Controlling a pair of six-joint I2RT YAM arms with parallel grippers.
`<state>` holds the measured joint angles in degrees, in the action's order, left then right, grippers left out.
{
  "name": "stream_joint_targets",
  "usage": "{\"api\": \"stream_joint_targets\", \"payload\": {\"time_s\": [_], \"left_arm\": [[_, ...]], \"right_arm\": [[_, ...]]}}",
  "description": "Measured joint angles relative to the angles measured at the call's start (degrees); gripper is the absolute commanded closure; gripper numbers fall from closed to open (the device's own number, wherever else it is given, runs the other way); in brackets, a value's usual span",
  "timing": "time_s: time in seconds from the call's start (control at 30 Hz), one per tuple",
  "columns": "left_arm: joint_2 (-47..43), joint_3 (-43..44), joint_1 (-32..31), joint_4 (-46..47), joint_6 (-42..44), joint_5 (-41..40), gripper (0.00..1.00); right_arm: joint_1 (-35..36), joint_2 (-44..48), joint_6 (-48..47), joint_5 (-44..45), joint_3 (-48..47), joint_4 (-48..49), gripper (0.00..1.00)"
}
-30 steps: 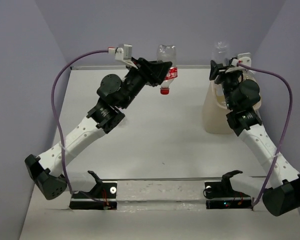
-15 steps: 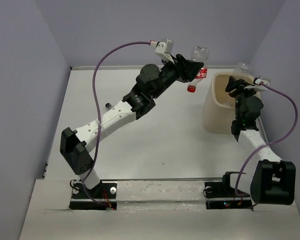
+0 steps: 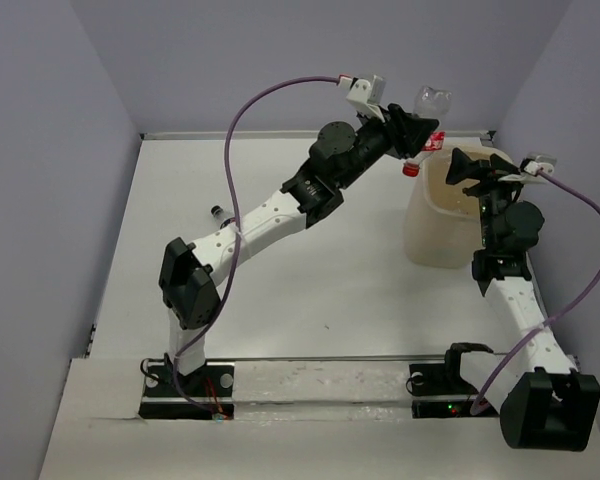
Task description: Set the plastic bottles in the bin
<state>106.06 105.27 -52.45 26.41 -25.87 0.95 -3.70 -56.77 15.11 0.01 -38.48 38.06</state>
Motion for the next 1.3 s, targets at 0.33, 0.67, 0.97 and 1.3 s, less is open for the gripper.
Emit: {"api": "stream_joint_targets", "payload": {"time_s": [0.33, 0.67, 0.97, 1.3], "left_arm": [[11.13, 10.49, -2.25, 0.81, 1.66, -1.64, 0.71], [23.74, 20.72, -4.87, 4.46, 3.5, -1.64, 0.42], [30.32, 20.59, -6.38, 4.57, 7.45, -3.28, 0.01], [0.44, -5.55, -4.79, 1.73, 13.11, -10.34, 0.01]], "right_arm": [[0.0, 10.36, 2.29, 4.63, -5.44, -15.56, 1.0], [0.0, 23.12, 7.41, 5.9, -5.77, -25.4, 1.0], [0.0, 24.04, 8.24, 0.59, -5.86, -29.83, 1.0], [0.0, 18.64, 8.92, -19.71, -13.64, -33.57, 0.93]]}}
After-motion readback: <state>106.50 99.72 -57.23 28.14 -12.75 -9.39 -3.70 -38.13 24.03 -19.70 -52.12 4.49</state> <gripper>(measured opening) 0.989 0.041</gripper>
